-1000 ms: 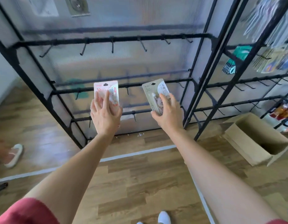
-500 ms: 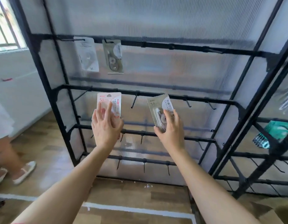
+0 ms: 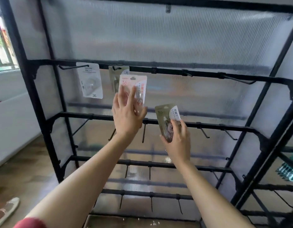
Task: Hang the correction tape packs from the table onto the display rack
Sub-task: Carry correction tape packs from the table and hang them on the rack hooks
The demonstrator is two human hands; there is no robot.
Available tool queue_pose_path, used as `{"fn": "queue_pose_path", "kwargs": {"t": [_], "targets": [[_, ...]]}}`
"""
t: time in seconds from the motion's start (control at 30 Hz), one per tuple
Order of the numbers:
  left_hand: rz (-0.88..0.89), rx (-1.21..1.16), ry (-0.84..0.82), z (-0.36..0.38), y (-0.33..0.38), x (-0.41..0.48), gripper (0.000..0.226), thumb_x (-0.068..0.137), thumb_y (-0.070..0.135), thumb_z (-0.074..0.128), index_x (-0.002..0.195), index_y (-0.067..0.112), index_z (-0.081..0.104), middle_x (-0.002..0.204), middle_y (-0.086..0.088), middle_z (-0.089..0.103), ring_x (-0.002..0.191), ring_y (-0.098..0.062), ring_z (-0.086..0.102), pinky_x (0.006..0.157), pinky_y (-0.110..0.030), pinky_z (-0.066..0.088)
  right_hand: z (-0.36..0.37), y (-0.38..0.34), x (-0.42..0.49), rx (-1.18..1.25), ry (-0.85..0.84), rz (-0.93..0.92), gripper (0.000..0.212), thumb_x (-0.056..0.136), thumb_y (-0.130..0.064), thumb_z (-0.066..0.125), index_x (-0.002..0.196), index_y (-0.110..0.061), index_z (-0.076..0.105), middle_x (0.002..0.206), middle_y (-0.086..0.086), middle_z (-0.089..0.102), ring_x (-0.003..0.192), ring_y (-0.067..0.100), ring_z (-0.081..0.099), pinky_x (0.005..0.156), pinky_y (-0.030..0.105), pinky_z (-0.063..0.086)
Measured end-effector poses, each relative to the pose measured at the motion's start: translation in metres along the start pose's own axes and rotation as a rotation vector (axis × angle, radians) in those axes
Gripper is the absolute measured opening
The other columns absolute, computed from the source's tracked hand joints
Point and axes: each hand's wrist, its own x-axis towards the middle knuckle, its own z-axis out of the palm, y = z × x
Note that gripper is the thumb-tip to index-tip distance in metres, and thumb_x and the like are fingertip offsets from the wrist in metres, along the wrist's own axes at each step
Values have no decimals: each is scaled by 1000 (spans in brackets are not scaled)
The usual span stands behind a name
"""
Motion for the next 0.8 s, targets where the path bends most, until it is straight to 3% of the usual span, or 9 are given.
{"fn": "queue_pose_path", "kwargs": {"t": [0.23,0.8], "targets": [[170,-42,-66,36,26,34,71,89,48,58,150,30,26,158,-10,14,142,-33,14,113,-48,19,9,11,25,-59,44,95,70,81,-34,71,142,-17,40,150,15,29,129,35,35,104,48,35],[55,9,-81,92,27,54,73,88,49,58,150,31,24,159,-8,10,142,-34,12,112,-48,18,6,40,57,-64,71,79,74,80,-32,73,143,-15,39,152,14,26,136,33,29,106,49,36]]}}
